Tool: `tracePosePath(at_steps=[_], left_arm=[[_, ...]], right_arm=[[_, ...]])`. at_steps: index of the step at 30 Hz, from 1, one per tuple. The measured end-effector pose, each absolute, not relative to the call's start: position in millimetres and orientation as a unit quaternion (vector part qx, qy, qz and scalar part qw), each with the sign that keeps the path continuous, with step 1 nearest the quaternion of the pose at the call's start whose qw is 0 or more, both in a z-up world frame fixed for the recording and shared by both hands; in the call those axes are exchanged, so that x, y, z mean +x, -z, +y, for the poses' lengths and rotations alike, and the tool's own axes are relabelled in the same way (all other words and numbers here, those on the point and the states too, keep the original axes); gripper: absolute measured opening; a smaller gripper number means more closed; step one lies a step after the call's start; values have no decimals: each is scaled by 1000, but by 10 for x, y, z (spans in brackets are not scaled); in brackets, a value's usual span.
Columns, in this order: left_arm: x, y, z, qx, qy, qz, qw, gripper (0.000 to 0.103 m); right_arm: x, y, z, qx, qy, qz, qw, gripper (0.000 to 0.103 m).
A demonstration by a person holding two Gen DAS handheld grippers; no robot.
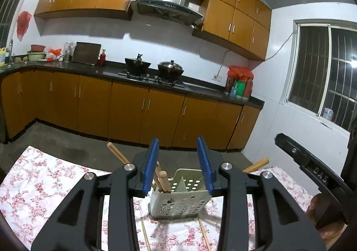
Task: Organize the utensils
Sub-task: 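Open both grippers to drop the chopsticks into the holder, then lower both grippers to the last chopsticks and close on one each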
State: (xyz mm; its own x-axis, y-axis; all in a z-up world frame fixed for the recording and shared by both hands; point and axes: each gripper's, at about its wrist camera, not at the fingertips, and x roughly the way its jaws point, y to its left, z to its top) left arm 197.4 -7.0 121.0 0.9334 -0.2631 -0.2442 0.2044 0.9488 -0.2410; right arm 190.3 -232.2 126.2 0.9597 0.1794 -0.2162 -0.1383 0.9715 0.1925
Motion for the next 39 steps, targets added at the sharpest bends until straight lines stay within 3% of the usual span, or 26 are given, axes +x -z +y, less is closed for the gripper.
tracePosePath(at_steps=[8, 14, 19, 28, 32, 39], left_arm=[[1580, -1119, 118, -107, 81, 125, 983, 45], [1552, -413, 191, -84, 42, 231, 968, 45], [1569, 76, 120, -73, 36, 306, 948, 45], [1474, 535, -67, -55, 49, 367, 927, 45], [1488, 623, -136, -52, 55, 379, 922, 45], [1485, 711, -281, -43, 71, 397, 914, 44]], right_arm=[[1655, -887, -2799, 105, -14, 176, 979, 38], [1811, -2, -2853, 111, -9, 331, 937, 38], [1750, 581, -2520, 98, -66, 408, 905, 24], [1638, 942, -2040, 39, -94, 444, 890, 23], [1628, 953, -2031, 18, -80, 438, 895, 10], [1698, 971, -2337, 47, -38, 436, 898, 8]])
